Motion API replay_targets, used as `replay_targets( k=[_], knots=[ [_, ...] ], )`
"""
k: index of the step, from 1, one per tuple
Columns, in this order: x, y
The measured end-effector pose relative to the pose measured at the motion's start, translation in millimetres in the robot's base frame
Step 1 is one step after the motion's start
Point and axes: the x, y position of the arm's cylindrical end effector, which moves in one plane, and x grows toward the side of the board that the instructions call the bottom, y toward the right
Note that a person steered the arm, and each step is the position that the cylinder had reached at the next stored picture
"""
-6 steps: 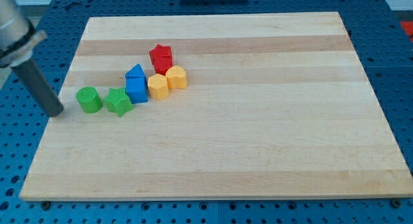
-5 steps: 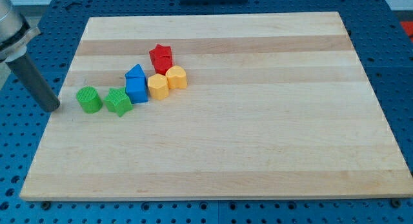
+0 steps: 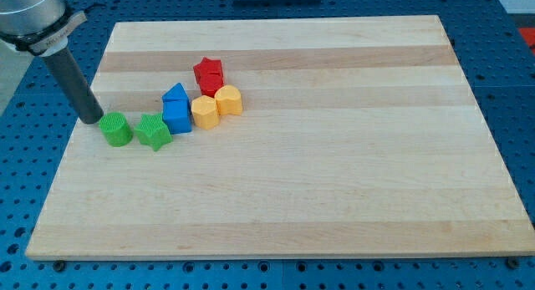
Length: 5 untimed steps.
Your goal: Move the green circle to the green star
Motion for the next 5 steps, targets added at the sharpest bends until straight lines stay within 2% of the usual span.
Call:
replay_targets(
  k=[5],
  knots=[
    [20, 26]
  ],
)
